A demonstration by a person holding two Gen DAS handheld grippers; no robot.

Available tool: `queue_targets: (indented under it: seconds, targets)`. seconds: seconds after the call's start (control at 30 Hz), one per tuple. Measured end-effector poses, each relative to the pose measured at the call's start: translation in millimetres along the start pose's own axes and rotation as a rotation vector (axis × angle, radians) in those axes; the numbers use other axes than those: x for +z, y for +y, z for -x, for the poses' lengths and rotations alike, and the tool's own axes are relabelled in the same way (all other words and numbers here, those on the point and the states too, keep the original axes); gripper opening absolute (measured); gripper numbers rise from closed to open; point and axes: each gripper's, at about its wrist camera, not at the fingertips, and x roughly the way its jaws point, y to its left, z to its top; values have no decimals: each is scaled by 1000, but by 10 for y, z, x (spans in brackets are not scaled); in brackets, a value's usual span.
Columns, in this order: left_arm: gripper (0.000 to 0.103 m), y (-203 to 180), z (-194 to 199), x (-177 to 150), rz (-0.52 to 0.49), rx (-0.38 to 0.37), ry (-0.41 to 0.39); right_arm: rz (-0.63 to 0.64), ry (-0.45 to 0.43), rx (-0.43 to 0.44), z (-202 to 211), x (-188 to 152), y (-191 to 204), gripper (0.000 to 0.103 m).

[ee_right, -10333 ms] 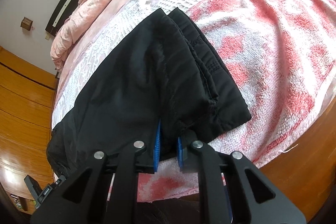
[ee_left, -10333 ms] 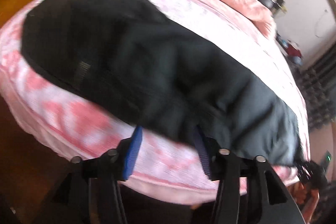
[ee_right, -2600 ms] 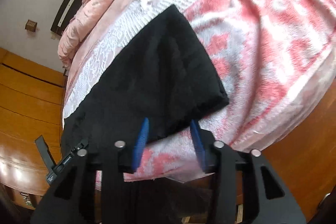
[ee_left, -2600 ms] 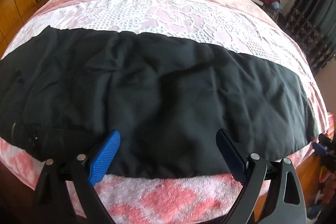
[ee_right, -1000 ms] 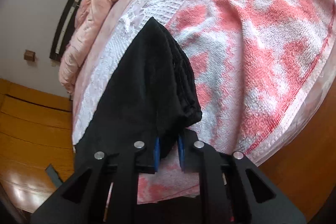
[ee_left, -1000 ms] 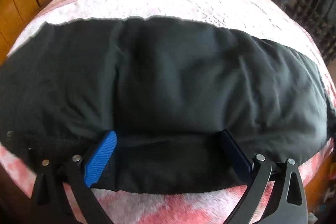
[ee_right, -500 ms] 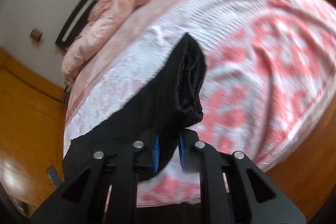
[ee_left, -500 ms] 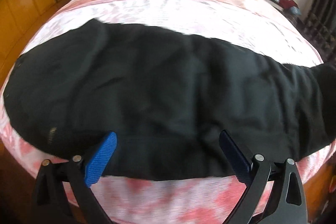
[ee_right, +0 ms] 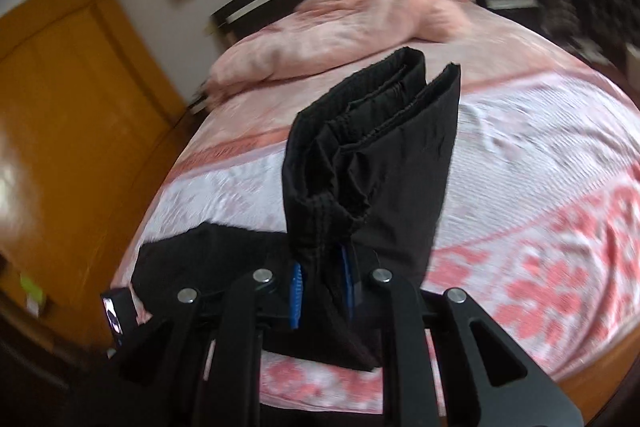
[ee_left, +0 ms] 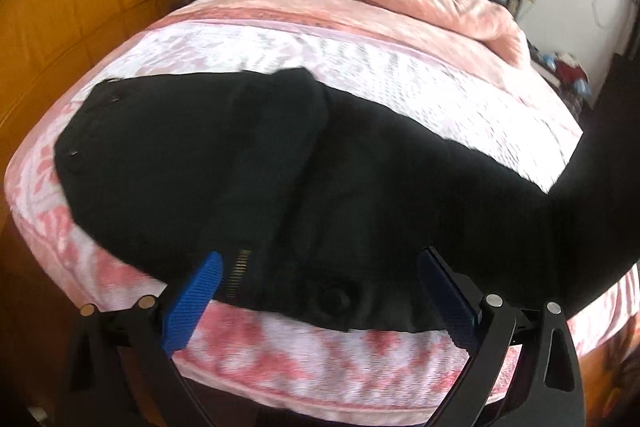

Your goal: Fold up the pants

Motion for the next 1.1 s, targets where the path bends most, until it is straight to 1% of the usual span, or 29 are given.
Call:
queue_targets:
  seconds: [0.1, 0.3, 0.5, 0.67, 0.8, 0.87, 0.9, 0.97, 1.0, 1.03, 1.07, 1.1]
  targets:
    - [99, 169, 79, -16, 41, 14, -14, 84, 45, 7, -238, -49, 376, 15]
    - [99, 426, 112, -58, 79, 33, -12, 176, 156, 44, -734, -281, 891, 15]
    - [99, 605, 90, -20, 123, 22, -1, 213, 263, 59, -1167, -564, 1167, 15]
    - [99, 703, 112, 46, 134, 28, -15, 235, 347, 51, -1473, -826, 1261, 15]
    - [99, 740, 90, 58, 144, 23, -10, 239, 390, 44, -1647, -962, 1314, 17]
    - [99, 744, 68, 55, 142, 23, -2, 235, 418, 59, -1721, -1010, 1316, 27]
    - [99, 747, 55, 54, 139, 23, 5, 231, 434, 78, -1761, -1042, 1322, 29]
    - [99, 756, 33, 48, 133, 24, 18, 220, 452, 113, -1786, -1090, 1316, 39]
    - [99, 766, 26, 53, 130, 25, 21, 207, 472, 146, -1788, -1118, 1311, 52]
    - [99, 770, 23, 55, 125, 25, 24, 185, 479, 186, -1762, -1138, 1301, 62]
    - [99, 776, 19, 58, 116, 28, 27, 162, 476, 224, -1718, -1147, 1292, 62]
    - [99, 775, 21, 60, 106, 32, 27, 154, 472, 236, -1677, -1132, 1287, 62]
